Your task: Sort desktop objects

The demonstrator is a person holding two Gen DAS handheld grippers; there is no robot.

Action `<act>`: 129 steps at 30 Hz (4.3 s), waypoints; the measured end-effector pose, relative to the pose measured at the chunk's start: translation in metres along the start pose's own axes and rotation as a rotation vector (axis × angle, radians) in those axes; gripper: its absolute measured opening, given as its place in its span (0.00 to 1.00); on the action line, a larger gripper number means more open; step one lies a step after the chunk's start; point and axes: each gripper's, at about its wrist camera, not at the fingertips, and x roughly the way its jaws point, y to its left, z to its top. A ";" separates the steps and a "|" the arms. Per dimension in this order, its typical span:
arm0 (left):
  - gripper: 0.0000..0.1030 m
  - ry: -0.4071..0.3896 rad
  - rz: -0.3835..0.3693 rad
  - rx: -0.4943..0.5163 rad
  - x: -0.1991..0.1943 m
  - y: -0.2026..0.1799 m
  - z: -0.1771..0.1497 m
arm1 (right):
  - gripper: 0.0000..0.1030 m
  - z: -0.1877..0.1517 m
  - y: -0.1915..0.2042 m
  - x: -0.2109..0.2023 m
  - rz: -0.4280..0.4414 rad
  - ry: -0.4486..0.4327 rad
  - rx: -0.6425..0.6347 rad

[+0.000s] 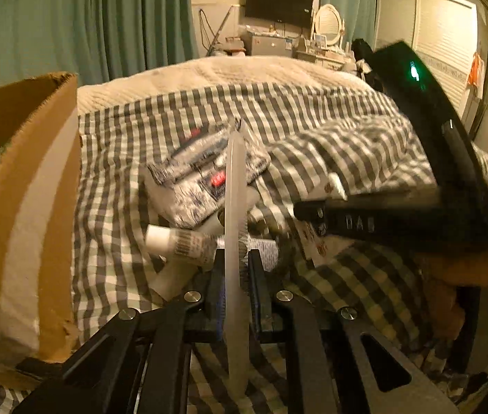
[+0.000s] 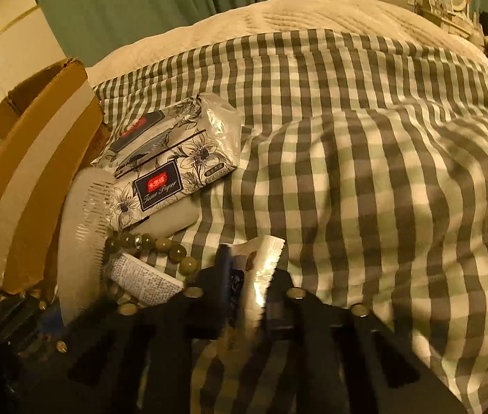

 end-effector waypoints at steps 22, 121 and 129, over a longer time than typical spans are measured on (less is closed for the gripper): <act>0.11 -0.189 -0.041 -0.031 -0.067 0.011 0.034 | 0.03 0.015 0.014 -0.092 0.056 -0.263 0.010; 0.41 -0.341 0.355 -0.230 -0.167 0.194 0.055 | 0.34 0.064 0.253 -0.071 0.206 -0.377 -0.250; 0.81 -0.375 0.388 -0.250 -0.190 0.182 0.061 | 0.55 0.056 0.239 -0.115 0.199 -0.468 -0.236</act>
